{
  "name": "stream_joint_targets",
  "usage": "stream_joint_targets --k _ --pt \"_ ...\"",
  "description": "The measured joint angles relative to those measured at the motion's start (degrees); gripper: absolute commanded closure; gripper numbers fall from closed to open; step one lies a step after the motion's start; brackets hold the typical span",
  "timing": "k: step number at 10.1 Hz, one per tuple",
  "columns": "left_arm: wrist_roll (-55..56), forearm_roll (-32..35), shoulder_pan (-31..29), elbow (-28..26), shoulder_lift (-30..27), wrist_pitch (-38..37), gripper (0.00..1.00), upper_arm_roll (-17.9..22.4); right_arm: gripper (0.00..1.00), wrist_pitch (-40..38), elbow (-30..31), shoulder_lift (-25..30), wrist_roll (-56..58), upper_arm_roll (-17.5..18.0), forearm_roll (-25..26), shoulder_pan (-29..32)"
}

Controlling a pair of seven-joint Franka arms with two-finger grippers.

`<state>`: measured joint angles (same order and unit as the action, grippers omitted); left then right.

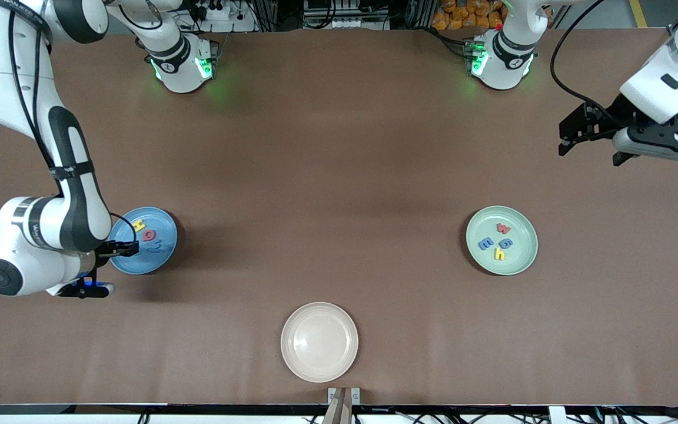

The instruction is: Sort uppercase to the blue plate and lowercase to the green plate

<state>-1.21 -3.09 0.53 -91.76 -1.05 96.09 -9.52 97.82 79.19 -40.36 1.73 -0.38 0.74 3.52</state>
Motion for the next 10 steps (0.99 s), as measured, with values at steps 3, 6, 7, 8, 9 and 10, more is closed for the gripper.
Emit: stream_joint_targets --k 3,6,7,8,9,10 --pt "0.0 1.0 -0.3 2.3 1.9 -0.9 0.0 0.5 0.0 -3.7 -1.4 9.2 0.0 0.3 -0.1 -0.2" --pt "0.0 1.2 -0.9 4.9 1.7 -3.8 0.0 0.8 0.0 -9.1 -1.3 21.4 0.0 0.6 -0.2 -0.7" --pt "0.0 1.2 -0.8 5.5 1.6 -5.4 0.0 0.7 0.0 -9.8 -0.2 25.7 0.0 0.7 -0.3 -0.9" --pt "0.0 1.2 -0.8 5.7 1.4 -6.1 0.0 0.6 0.0 -9.8 2.3 30.2 0.0 0.7 -0.3 -1.0" --pt "0.0 1.2 -0.8 5.9 1.1 -6.5 0.0 0.6 0.0 -9.1 5.8 34.5 -0.1 0.7 -0.3 -1.0" --pt "0.0 1.3 -0.8 6.0 0.8 -6.7 0.0 0.6 0.0 -7.0 9.8 38.1 -0.2 0.7 -0.4 -1.1"
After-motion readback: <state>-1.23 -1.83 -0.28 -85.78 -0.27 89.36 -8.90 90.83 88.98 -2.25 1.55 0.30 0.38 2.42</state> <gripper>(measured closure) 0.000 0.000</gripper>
